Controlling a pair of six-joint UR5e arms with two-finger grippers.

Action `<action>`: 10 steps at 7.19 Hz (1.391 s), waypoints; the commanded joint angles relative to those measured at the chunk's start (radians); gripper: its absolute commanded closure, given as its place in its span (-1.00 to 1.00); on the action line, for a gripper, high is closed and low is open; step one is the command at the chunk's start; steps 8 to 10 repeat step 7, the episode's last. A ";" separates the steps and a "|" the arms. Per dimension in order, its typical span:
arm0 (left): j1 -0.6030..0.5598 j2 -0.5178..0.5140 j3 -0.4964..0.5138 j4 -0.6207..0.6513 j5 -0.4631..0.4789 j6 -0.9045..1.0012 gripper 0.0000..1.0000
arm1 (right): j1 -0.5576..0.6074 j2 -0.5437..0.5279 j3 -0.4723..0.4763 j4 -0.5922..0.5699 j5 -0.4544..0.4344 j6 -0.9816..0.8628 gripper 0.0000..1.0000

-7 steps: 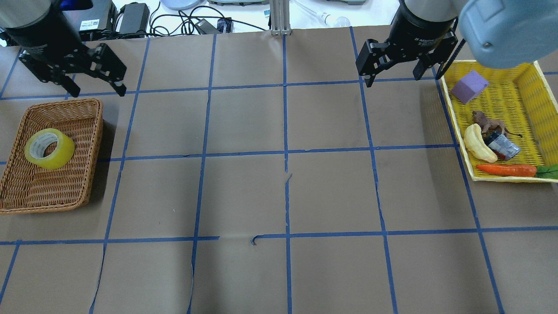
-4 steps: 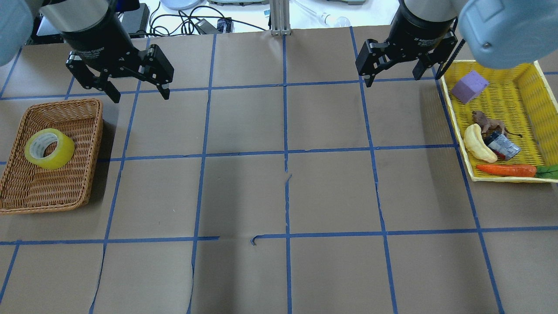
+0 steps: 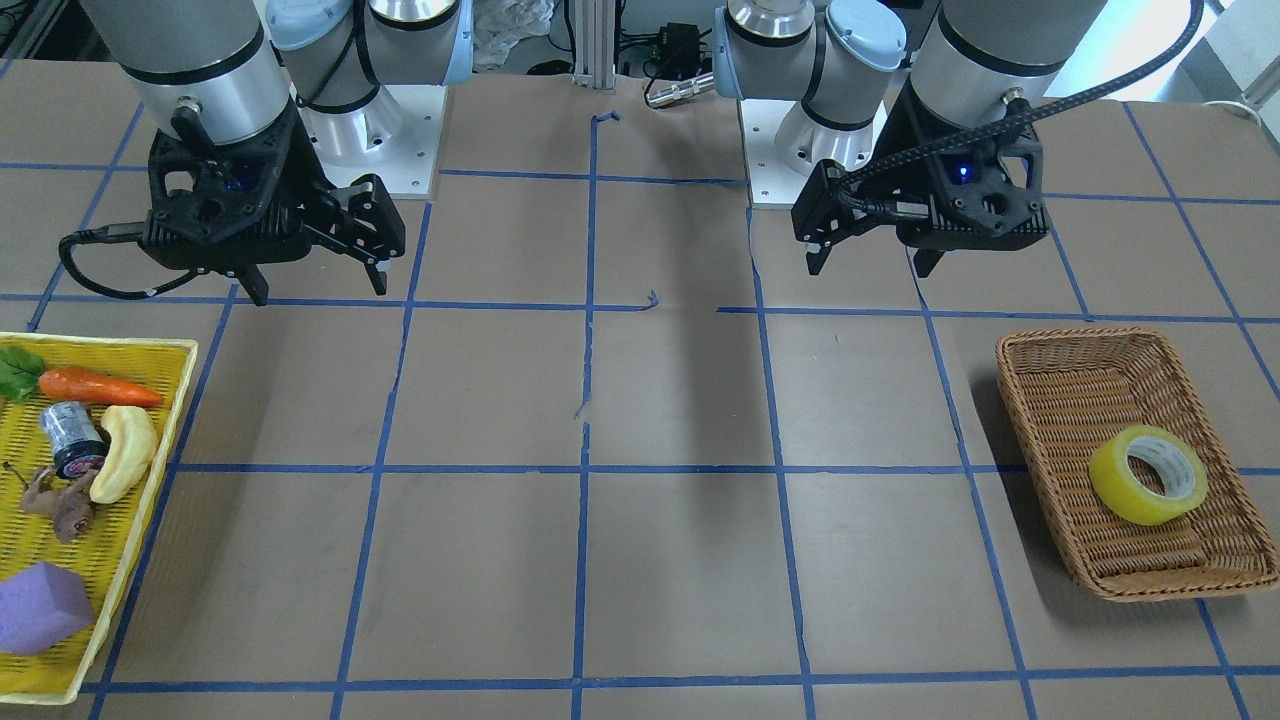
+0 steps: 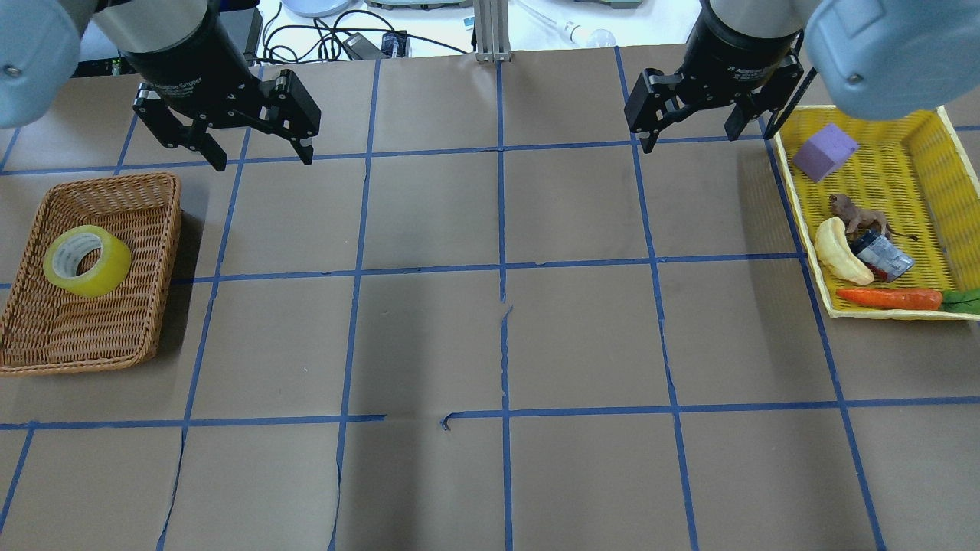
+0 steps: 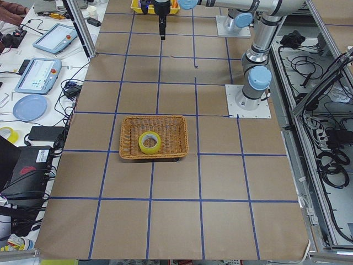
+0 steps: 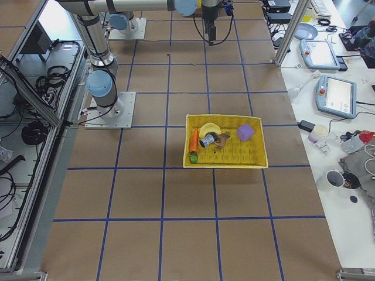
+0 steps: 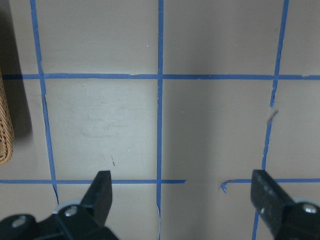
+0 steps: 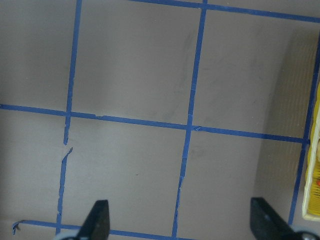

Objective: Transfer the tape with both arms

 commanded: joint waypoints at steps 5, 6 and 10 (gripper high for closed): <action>-0.001 0.004 -0.022 0.038 0.001 -0.006 -1.00 | 0.001 0.000 0.000 0.000 0.000 0.000 -1.00; -0.001 0.004 -0.022 0.038 0.001 -0.006 -1.00 | 0.001 0.000 0.000 0.002 0.000 0.000 -1.00; -0.003 0.004 -0.024 0.038 0.001 -0.008 -1.00 | -0.001 0.000 0.000 0.002 0.000 0.000 -1.00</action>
